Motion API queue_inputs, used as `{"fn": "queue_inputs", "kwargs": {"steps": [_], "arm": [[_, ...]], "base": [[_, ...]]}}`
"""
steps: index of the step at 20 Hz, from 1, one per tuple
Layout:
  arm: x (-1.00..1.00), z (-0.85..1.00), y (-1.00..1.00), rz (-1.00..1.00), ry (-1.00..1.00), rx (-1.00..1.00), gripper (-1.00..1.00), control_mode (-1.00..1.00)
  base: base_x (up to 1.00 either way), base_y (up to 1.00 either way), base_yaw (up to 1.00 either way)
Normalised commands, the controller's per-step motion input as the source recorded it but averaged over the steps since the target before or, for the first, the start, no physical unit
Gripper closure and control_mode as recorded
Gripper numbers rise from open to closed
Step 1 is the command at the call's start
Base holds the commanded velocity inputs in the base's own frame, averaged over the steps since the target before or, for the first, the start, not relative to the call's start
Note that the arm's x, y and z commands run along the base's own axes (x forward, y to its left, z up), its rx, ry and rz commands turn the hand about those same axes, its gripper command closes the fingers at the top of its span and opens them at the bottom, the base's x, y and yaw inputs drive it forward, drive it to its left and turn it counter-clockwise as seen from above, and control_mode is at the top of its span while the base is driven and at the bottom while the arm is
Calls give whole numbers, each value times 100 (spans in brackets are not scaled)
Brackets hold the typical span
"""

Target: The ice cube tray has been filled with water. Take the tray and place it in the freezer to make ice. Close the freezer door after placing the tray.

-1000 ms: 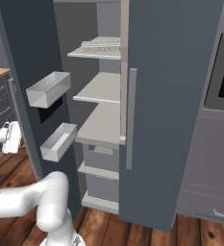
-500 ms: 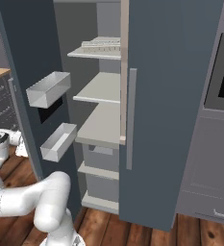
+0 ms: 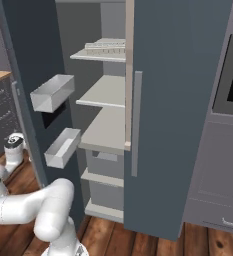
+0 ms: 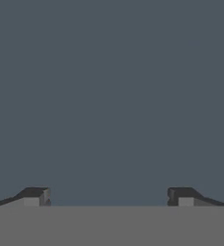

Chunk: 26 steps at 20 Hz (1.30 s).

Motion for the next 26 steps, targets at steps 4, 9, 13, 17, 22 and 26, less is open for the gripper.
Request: {"fn": "queue_inputs", "kwargs": {"steps": [4, 9, 13, 17, 22, 26], "arm": [[-19, 0, -73, 0, -8, 0, -100, -100], [-23, 0, -74, 0, -11, 0, -100, -100], [-9, 0, -70, 0, -12, 0, -100, -100], [0, 0, -61, 0, -15, 0, -100, -100], [1, 0, -60, 3, -9, 0, -100, -100], [18, 0, -55, 5, -3, 0, -100, -100]], "base": [[0, 0, 0], [0, 0, 0], [0, 0, 0], [0, 0, 0], [0, 0, 0], [0, 0, 0]]}}
